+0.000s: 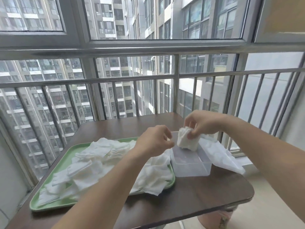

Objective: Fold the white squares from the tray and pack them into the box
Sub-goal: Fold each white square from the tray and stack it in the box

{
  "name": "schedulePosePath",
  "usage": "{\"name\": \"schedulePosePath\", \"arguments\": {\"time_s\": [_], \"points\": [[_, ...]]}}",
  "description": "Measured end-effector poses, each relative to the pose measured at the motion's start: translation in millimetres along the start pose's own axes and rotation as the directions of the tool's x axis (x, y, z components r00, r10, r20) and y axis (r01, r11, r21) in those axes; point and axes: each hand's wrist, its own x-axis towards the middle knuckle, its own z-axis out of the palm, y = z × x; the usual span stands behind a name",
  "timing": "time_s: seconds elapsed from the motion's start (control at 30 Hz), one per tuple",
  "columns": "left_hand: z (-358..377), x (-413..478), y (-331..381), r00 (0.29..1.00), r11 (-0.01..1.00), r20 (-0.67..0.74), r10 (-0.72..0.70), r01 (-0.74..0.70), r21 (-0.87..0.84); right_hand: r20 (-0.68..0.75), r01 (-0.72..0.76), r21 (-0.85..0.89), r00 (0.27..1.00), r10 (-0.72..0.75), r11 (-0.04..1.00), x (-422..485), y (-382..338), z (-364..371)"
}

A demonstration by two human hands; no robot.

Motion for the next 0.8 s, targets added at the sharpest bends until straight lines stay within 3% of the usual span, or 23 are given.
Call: {"name": "schedulePosePath", "arguments": {"time_s": [0.17,0.3,0.43,0.53,0.8], "points": [[8.1,10.0,1.0,0.992,0.994,0.121,-0.040,0.028,0.103,-0.053,-0.016,-0.093,0.999,0.011,0.996,16.9,13.1,22.9],[10.1,13.6,-1.0,0.989,0.993,0.141,-0.037,0.021,0.116,-0.051,-0.055,-0.166,0.998,0.047,0.985,21.6,16.2,30.5],[10.6,16.7,-2.3,0.989,0.994,0.147,-0.025,0.009,0.107,-0.141,-0.076,-0.262,0.989,0.040,0.962,28.7,17.4,39.4],[10.9,17.5,-4.5,0.987,0.996,0.157,-0.030,0.017,0.086,-0.190,-0.092,-0.244,0.981,0.046,0.965,33.2,20.8,45.7],[7.3,14.4,-5.1,0.985,0.999,0.172,-0.013,0.007,0.032,-0.145,-0.077,-0.124,0.988,0.058,0.989,22.0,15.7,33.1]]}}
